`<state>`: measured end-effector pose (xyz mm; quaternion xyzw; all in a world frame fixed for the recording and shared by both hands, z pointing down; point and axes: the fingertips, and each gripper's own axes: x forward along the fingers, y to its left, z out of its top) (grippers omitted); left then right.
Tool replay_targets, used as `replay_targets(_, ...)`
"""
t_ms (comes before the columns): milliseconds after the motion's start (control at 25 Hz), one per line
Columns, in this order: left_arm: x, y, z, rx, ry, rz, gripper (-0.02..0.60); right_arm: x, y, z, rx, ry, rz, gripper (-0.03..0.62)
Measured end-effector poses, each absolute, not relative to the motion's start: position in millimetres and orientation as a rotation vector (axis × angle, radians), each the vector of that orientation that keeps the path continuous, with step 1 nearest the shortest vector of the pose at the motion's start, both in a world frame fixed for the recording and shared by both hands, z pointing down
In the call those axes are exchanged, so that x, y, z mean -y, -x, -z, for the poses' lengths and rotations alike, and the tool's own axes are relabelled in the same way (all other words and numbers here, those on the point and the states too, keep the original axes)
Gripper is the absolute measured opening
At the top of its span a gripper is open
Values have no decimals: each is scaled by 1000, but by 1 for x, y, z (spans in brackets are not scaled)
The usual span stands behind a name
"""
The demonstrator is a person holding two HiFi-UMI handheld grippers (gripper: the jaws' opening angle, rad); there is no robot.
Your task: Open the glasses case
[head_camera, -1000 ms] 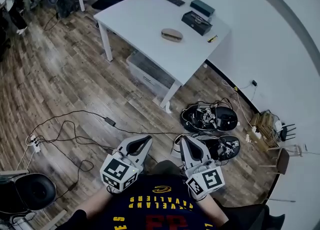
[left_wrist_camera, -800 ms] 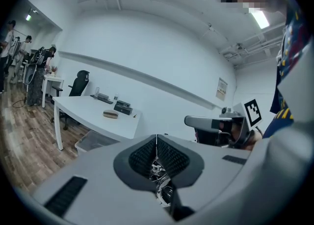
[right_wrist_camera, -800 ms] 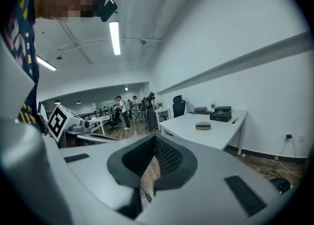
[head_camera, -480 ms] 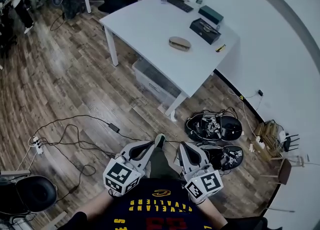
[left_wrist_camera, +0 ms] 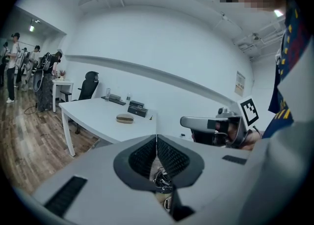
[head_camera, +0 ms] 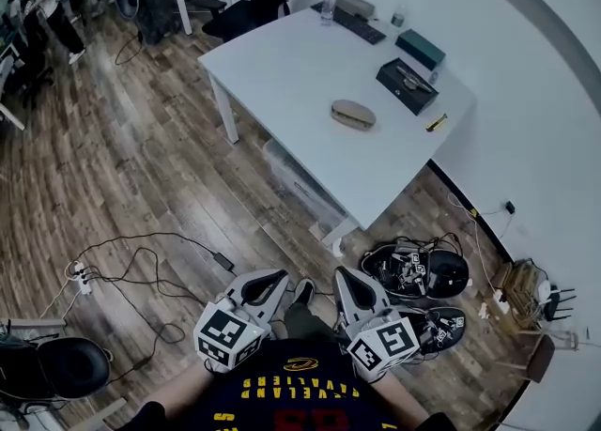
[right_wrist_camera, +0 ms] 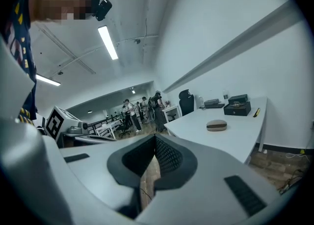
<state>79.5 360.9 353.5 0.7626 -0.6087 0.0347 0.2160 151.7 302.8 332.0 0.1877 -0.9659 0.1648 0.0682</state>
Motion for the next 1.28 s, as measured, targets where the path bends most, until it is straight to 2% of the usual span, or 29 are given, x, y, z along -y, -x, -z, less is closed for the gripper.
replay_targets(560, -238, -64, -342, 1757, -2051, -132, 15, -165, -134, -332, 2908, -494, -560, 9)
replay_targets(1280, -192, -42, -344, 1702, -2112, -164, 15, -114, -129, -345, 2885, -639, -621, 9)
